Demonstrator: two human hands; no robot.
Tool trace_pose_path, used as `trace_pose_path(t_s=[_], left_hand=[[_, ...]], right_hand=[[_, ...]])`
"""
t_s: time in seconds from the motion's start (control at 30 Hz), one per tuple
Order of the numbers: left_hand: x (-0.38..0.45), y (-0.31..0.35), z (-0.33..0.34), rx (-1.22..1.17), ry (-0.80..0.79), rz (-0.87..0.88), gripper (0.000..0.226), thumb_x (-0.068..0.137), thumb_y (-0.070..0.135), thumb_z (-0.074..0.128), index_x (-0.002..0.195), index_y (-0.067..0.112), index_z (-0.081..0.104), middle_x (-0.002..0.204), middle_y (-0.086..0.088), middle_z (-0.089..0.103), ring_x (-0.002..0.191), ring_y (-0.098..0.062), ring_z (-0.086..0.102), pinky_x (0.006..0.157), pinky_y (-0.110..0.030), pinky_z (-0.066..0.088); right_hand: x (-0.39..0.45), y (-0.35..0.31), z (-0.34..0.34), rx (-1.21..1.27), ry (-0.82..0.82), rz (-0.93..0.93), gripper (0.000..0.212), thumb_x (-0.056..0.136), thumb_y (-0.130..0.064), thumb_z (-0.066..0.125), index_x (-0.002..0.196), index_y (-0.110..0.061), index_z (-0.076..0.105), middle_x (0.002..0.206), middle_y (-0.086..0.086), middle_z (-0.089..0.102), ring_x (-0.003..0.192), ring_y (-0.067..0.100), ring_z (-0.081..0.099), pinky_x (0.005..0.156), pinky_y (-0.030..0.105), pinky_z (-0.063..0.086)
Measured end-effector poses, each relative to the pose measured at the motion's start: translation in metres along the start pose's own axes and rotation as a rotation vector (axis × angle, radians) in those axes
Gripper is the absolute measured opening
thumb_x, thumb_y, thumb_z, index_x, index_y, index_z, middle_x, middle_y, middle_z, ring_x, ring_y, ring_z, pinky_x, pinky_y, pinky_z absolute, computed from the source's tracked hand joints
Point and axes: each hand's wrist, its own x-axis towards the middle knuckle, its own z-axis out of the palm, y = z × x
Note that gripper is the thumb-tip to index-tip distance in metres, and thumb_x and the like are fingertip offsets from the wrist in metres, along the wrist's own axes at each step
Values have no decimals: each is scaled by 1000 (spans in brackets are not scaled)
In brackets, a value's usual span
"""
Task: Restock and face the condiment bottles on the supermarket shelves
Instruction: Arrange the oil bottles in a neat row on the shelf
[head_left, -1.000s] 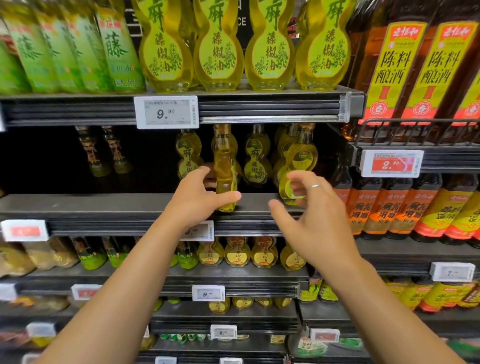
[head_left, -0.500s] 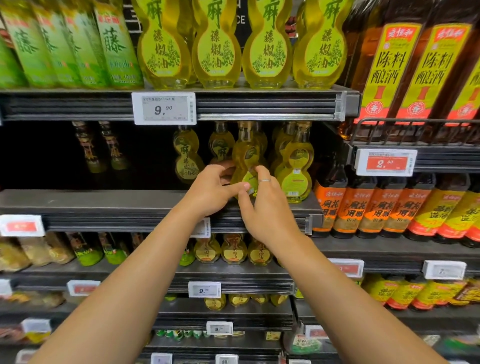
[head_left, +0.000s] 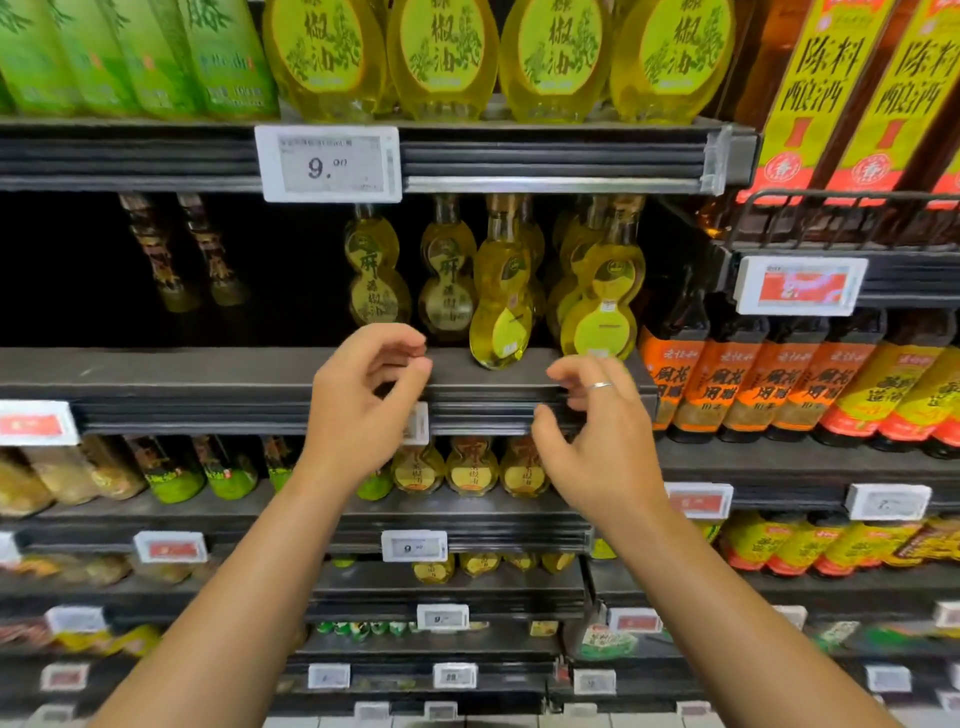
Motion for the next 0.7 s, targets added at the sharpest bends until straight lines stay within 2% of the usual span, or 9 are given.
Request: trace_pose_path(t_s=[0.13,0.27,0.37,0.4,0.47,0.5,0.6,0.67,0.7], left_hand=[[-42,-22,-33,-62,90,42,17,95,18,69,105,31,65,101,4,66,95,-23,68,83,-28,53],[-101,-66,-57,25,95,-18,19,94,13,65,102,30,63,99,12,64,90,-14,65,81,-17,47],[-156,-117,-60,39,-59,-358,32,93,3,65,101,34,63,104,1,66,88,-10,65,80,-18,49],[-175,-133,-60,49,-142,-495,33,92,-3,64,103,28,66,106,-6,67,86,-6,65,79,-18,49],[-212,-162,-60,69,-321,-698,25,90,-16,59,105,2,67,103,-13,65,76,9,62,74,-9,46],[-231,-174,-59,94,-399,-767,21,89,-19,57,103,-5,65,102,-14,64,72,14,60,73,-6,44],[-285,-195,-56,176,-523,-1008,18,91,-12,63,105,-1,66,101,-11,63,69,9,58,68,2,39],[-325,-202,-54,177,-544,-1125,16,92,-9,64,105,0,67,97,-12,63,66,3,58,64,-4,43],[-345,-203,-54,184,-563,-1166,14,92,-9,64,101,2,67,93,-12,64,64,0,58,61,-8,44]], right_hand=[[-34,10,8,8,53,20,31,88,-12,70,110,-27,56,108,-6,51,99,11,55,86,15,43],[-87,25,25,-8,-61,119,27,88,-11,70,104,-28,55,102,-5,53,91,0,56,78,6,39],[-139,41,45,-40,-149,261,28,87,-9,71,92,-31,54,91,-1,57,83,6,58,75,16,46],[-158,47,52,-38,-206,332,27,87,-9,70,88,-30,53,90,3,58,79,12,59,75,25,50],[-193,59,66,-26,-327,474,23,86,-4,67,83,-23,54,89,8,61,79,27,62,78,42,54],[-209,65,73,-35,-387,539,21,86,-2,67,82,-19,55,88,8,64,80,29,64,80,45,55],[-257,87,90,-53,-569,720,15,89,0,67,87,-15,63,89,0,68,85,20,66,95,35,53],[-286,107,97,-106,-688,771,13,90,-1,65,93,-12,69,90,0,69,89,20,67,88,21,48],[-299,118,99,-135,-750,790,13,90,-3,64,94,-14,71,88,0,70,87,21,67,81,19,46]])
